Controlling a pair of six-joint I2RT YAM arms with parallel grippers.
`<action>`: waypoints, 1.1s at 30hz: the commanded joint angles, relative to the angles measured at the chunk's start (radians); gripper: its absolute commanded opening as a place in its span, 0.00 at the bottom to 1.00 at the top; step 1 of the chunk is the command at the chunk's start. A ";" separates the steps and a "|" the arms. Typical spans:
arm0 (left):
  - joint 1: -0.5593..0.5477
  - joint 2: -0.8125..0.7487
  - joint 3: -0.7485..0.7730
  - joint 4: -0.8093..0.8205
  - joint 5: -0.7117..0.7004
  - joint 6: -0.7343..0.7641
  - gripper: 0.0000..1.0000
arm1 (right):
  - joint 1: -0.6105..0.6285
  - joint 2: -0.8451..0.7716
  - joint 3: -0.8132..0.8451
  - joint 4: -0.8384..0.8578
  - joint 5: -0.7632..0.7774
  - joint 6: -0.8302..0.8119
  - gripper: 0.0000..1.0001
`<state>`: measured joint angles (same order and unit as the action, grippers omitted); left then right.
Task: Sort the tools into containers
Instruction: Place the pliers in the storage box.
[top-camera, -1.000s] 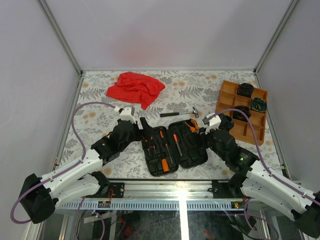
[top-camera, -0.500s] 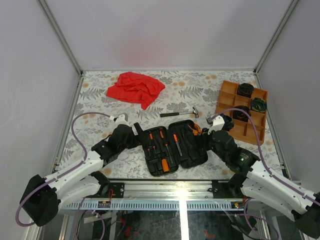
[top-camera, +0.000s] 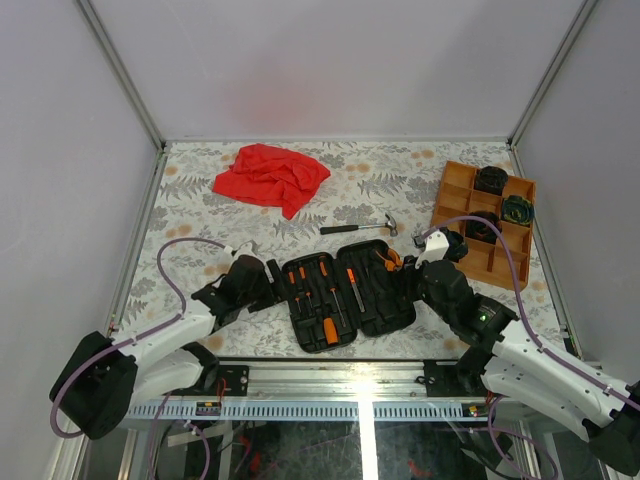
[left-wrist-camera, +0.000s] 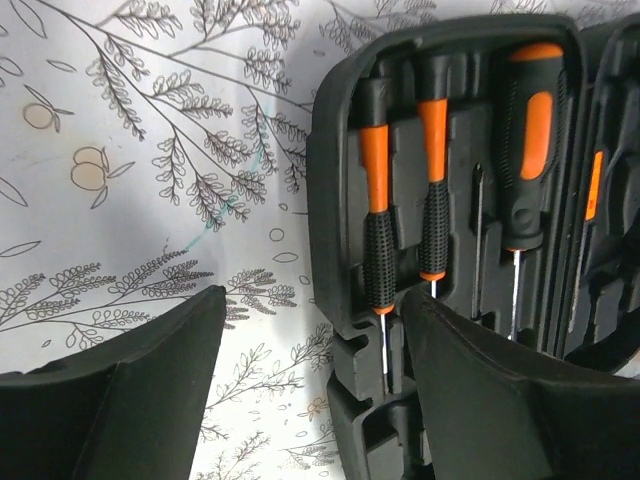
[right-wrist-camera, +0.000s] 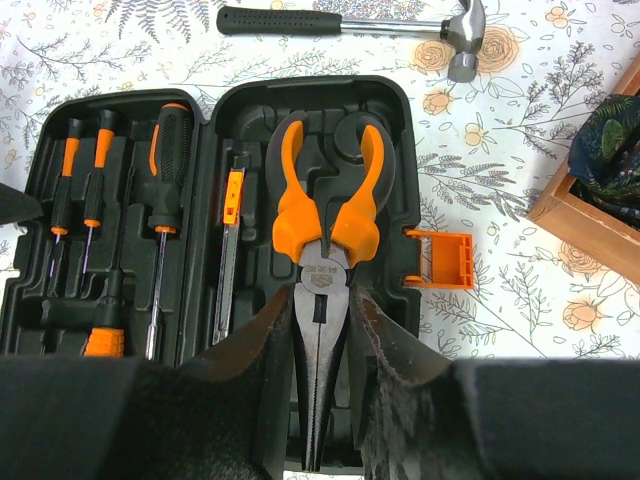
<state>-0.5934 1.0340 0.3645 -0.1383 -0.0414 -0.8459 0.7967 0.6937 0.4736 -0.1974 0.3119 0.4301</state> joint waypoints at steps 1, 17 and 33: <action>0.009 0.024 -0.026 0.130 0.076 -0.020 0.67 | 0.004 -0.010 0.017 0.082 0.008 0.022 0.00; 0.028 0.062 -0.009 0.128 -0.004 -0.024 0.25 | 0.004 -0.026 -0.002 0.082 0.009 0.056 0.00; 0.225 0.079 -0.012 0.128 0.064 0.051 0.00 | 0.004 0.006 0.004 0.094 0.001 0.066 0.00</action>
<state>-0.4126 1.1088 0.3519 -0.0231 0.0273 -0.8242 0.7967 0.6964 0.4530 -0.1963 0.3035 0.4805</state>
